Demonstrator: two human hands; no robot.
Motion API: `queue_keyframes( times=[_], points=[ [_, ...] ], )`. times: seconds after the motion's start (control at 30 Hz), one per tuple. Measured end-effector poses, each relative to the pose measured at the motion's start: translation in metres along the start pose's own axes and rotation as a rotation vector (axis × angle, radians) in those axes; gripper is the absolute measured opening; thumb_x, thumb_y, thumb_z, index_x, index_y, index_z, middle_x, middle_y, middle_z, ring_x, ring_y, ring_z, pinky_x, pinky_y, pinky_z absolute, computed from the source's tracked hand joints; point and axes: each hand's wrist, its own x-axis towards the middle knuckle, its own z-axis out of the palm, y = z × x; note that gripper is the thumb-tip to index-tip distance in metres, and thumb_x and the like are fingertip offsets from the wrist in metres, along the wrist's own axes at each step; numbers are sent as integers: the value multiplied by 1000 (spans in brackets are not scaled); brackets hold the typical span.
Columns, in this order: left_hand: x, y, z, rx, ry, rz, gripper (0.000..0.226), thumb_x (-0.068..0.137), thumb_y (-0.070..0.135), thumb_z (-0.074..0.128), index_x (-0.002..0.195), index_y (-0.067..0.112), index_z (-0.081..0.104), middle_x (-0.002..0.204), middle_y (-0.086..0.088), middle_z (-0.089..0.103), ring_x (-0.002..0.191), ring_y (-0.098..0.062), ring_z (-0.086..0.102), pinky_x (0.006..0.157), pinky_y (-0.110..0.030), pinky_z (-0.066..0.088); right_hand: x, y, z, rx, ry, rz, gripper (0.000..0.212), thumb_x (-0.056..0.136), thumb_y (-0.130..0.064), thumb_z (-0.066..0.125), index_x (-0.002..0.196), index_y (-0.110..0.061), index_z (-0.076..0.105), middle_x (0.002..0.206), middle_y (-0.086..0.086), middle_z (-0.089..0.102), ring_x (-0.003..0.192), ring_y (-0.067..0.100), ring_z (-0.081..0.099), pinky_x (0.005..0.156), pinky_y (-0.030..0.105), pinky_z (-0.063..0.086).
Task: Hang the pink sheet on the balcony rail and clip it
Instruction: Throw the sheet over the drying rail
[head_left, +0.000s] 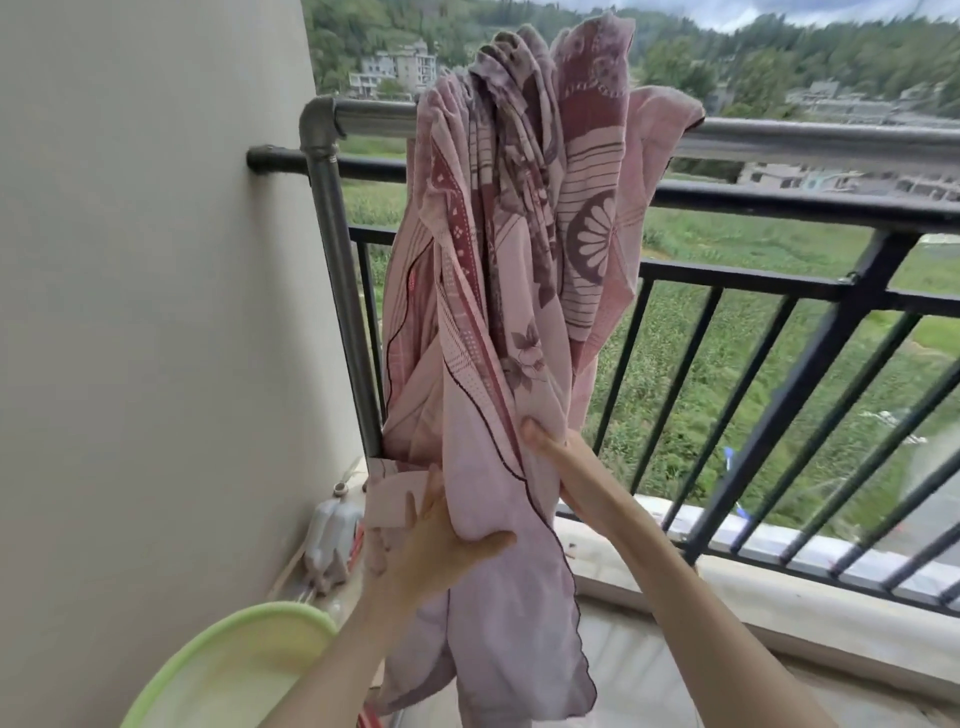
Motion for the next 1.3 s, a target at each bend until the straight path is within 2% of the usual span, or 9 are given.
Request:
queue_keyframes(
  times=[0.13, 0.27, 0.47, 0.67, 0.83, 0.93, 1.1, 1.23, 1.3],
  points=[
    [-4, -9, 3, -80, -28, -113, 56, 76, 46, 68, 123, 20, 51, 103, 9, 63, 94, -9, 60, 83, -24, 49, -18, 31, 6, -113, -111, 18, 59, 63, -35, 74, 118, -26, 54, 102, -16, 68, 97, -1, 63, 77, 16, 51],
    [-14, -20, 16, -51, -34, -130, 78, 72, 48, 70, 136, 20, 34, 120, 7, 52, 114, -17, 53, 89, -21, 38, -22, 48, 8, -118, 98, 24, 22, 76, -5, 72, 85, -24, 65, 71, -21, 70, 71, -7, 64, 60, 11, 48],
    [-33, -48, 37, -74, -185, -152, 57, 71, 53, 67, 120, 32, 47, 103, 15, 60, 100, -9, 58, 68, -6, 47, -28, 50, 1, -58, 239, 53, 14, 76, -11, 74, 88, -17, 69, 83, -4, 71, 78, 9, 65, 69, 23, 53],
    [-45, -46, 54, -348, -255, -328, 28, 79, 43, 68, 102, 31, 59, 90, 19, 69, 87, 1, 63, 68, -7, 45, -46, 51, -1, -178, 302, 11, 22, 78, -19, 72, 91, -3, 65, 84, 4, 66, 77, 15, 58, 67, 29, 46],
    [-49, -38, 70, -373, -322, -319, 34, 79, 46, 66, 105, 25, 59, 96, 15, 68, 100, -8, 63, 72, -10, 46, -62, 54, -23, -192, 244, 32, 34, 79, -23, 72, 104, -3, 60, 104, 20, 65, 89, 28, 62, 79, 43, 50],
    [-35, -26, 54, -203, -271, -218, 30, 83, 36, 65, 109, 30, 50, 102, 16, 58, 107, -8, 56, 73, -10, 38, -62, 63, -29, -272, 282, 20, 37, 78, -24, 72, 102, -2, 54, 94, 17, 62, 79, 22, 56, 69, 36, 44],
    [-14, -34, 21, -434, -243, -245, 57, 63, 14, 73, 116, 12, 52, 113, -13, 61, 110, -28, 58, 67, -15, 50, -56, 69, -27, -268, 269, 34, 38, 83, -16, 67, 112, -7, 44, 91, -5, 49, 82, 9, 50, 63, 13, 41],
    [-7, -2, -11, -637, -270, -80, 75, 55, 35, 79, 123, 20, 50, 122, -7, 60, 115, -25, 56, 96, -42, 46, -50, 45, -30, -170, 133, 86, 79, 60, -67, 64, 122, -22, 45, 114, -10, 57, 95, -8, 55, 72, 9, 44],
    [0, 29, -25, -696, -180, 3, 98, 50, 56, 81, 129, 14, 42, 131, -14, 52, 123, -30, 49, 104, -50, 38, -41, 24, -31, -117, 102, 47, 95, 50, -87, 53, 121, -24, 47, 124, -7, 56, 110, -1, 54, 94, 25, 44]
  ],
)
